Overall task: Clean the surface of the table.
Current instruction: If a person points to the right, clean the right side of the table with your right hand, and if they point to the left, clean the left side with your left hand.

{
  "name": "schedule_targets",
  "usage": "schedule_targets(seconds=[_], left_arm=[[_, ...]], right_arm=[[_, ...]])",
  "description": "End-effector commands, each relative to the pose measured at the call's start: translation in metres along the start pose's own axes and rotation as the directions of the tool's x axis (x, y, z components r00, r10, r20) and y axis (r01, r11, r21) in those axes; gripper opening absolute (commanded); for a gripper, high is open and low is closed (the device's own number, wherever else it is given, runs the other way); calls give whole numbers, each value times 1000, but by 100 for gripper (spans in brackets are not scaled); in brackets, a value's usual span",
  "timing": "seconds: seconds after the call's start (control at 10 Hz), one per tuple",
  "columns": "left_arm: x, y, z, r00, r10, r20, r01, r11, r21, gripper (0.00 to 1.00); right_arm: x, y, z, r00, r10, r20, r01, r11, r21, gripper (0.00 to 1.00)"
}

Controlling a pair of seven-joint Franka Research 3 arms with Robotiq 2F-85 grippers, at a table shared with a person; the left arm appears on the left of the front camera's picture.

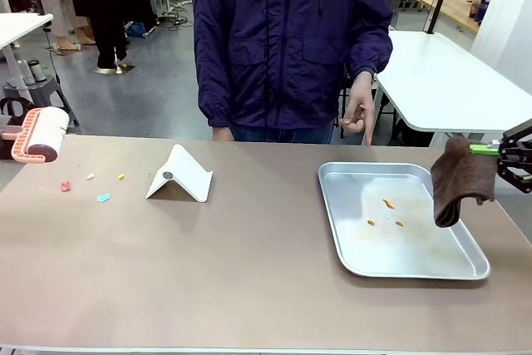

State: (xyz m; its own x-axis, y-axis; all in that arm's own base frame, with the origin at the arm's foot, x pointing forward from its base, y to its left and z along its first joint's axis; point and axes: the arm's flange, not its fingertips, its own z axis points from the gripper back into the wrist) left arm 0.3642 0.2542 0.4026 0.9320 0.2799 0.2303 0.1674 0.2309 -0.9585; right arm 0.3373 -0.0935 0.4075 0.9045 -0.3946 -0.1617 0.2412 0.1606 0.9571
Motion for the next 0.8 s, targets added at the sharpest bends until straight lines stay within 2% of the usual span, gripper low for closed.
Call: schedule_targets(seconds=[0.0, 0.1, 0.2, 0.3, 0.5, 0.7], left_arm=[[2, -4, 1, 1000, 13, -1, -13, 1000, 3, 17], [2, -4, 1, 1000, 13, -1, -13, 1000, 3, 17], [2, -4, 1, 1000, 13, -1, -13, 1000, 3, 17], [2, -4, 1, 1000, 13, -1, -13, 1000, 3, 17], [2, -4, 1, 1000, 13, -1, -13, 1000, 3, 17], [2, -4, 1, 1000, 13, -1, -13, 1000, 3, 17]], right_arm=[[5, 15, -14, 992, 126, 15, -122, 977, -173, 7], [9, 21, -21, 988, 152, 26, -140, 957, -254, 7], [15, 25, -30, 974, 184, 131, -122, 916, -382, 7], [17, 31, -42, 953, 259, 157, -151, 857, -492, 7], [27, 41, -64, 952, 293, 83, -169, 735, -657, 7], [38, 47, -77, 936, 342, 85, -166, 641, -749, 7]])
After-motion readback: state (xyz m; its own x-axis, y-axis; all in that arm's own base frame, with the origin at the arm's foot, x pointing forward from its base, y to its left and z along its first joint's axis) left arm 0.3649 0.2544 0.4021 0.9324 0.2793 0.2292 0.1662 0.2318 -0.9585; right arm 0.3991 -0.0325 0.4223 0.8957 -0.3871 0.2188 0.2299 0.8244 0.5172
